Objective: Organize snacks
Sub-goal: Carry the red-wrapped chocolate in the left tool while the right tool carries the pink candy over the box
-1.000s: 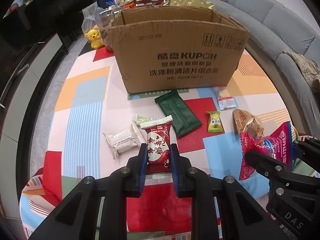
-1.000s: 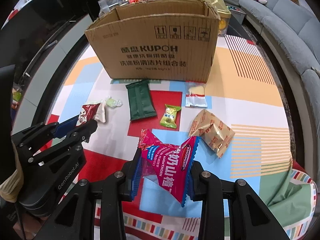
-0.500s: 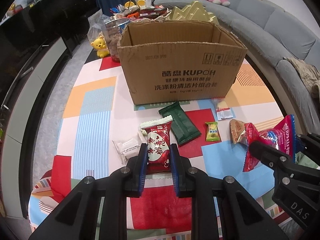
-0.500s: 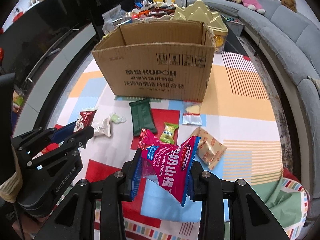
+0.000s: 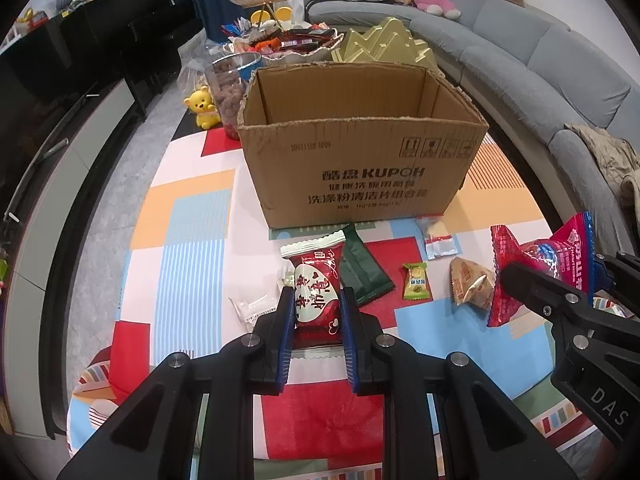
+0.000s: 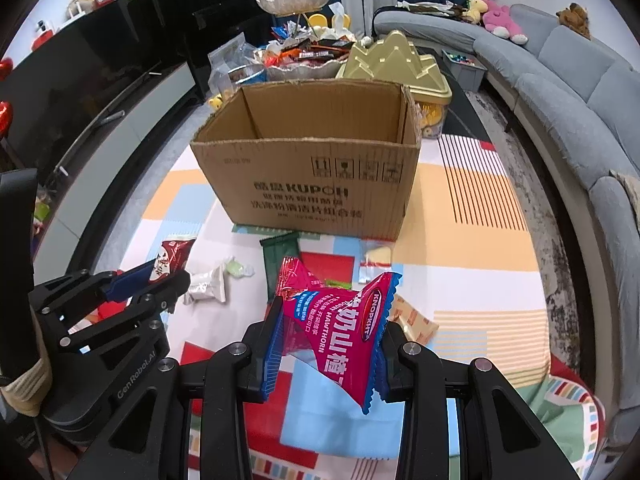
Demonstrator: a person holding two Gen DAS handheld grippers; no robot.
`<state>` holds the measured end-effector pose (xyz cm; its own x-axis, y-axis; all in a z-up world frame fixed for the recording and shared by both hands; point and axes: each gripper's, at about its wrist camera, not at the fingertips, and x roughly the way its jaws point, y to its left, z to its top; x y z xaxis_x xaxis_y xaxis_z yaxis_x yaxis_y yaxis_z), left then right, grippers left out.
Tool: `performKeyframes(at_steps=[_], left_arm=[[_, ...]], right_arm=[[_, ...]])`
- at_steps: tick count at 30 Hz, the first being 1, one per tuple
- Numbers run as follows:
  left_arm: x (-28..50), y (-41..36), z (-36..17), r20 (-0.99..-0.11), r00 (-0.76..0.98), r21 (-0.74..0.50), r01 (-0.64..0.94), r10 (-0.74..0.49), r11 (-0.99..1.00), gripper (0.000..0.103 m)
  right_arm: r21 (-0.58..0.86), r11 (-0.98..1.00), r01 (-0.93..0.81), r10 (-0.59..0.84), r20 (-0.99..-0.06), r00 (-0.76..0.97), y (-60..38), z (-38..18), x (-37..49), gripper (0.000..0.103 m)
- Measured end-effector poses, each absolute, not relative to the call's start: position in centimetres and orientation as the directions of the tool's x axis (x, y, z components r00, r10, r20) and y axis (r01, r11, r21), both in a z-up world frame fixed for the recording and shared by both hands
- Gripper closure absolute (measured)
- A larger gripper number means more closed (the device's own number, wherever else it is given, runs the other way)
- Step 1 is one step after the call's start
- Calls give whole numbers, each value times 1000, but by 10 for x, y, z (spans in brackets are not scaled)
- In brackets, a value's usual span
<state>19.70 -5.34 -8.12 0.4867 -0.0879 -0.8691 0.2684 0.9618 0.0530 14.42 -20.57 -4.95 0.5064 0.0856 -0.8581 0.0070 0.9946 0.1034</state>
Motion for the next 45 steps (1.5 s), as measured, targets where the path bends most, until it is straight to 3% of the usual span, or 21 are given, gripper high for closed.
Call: performKeyframes(at_steps=[45], left_arm=[[287,-75,-7,-802,584,43,262,-123,964,81]], right_arm=[[45,999,-9,40,-766,642,-224,22,225,65]])
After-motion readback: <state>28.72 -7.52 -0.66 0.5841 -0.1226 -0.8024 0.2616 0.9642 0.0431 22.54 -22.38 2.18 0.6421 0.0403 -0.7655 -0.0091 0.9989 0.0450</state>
